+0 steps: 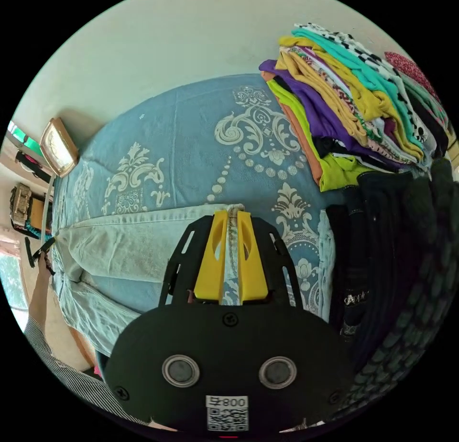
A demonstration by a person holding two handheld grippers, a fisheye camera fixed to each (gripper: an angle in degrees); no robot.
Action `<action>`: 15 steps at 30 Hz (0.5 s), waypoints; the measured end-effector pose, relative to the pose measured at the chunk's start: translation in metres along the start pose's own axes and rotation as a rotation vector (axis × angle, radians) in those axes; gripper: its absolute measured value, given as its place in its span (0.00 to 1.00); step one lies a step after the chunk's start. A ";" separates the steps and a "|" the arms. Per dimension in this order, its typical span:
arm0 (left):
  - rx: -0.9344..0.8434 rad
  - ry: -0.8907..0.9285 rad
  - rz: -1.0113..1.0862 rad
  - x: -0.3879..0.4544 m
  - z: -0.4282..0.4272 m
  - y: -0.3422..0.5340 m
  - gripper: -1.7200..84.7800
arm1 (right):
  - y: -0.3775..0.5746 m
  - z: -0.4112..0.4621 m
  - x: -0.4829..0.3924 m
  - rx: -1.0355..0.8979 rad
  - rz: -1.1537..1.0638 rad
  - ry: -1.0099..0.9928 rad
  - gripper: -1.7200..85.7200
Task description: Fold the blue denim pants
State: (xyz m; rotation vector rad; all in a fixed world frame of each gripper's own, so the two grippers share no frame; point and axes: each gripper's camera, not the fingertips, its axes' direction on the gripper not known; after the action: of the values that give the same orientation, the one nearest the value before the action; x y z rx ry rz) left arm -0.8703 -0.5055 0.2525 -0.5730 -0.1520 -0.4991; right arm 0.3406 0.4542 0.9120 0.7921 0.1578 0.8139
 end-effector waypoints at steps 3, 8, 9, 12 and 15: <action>0.105 0.088 -0.022 -0.011 -0.030 0.009 0.04 | 0.024 -0.059 0.002 0.184 -0.022 -0.056 0.03; 0.232 0.220 -0.014 -0.032 -0.078 0.035 0.04 | 0.067 -0.150 0.011 0.394 -0.057 -0.054 0.03; 0.257 0.254 -0.009 -0.037 -0.086 0.041 0.04 | 0.071 -0.159 0.013 0.408 -0.067 -0.053 0.03; 0.258 0.289 -0.019 -0.044 -0.089 0.049 0.04 | 0.063 -0.134 0.019 0.313 -0.086 -0.075 0.05; 0.221 0.290 -0.050 -0.050 -0.076 0.050 0.04 | 0.037 -0.078 0.029 0.146 -0.038 -0.129 0.09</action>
State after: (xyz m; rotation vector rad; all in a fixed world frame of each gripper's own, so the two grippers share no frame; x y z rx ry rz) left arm -0.8893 -0.4907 0.1508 -0.2767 0.0551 -0.5994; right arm 0.3064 0.5345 0.8863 0.9738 0.1182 0.7183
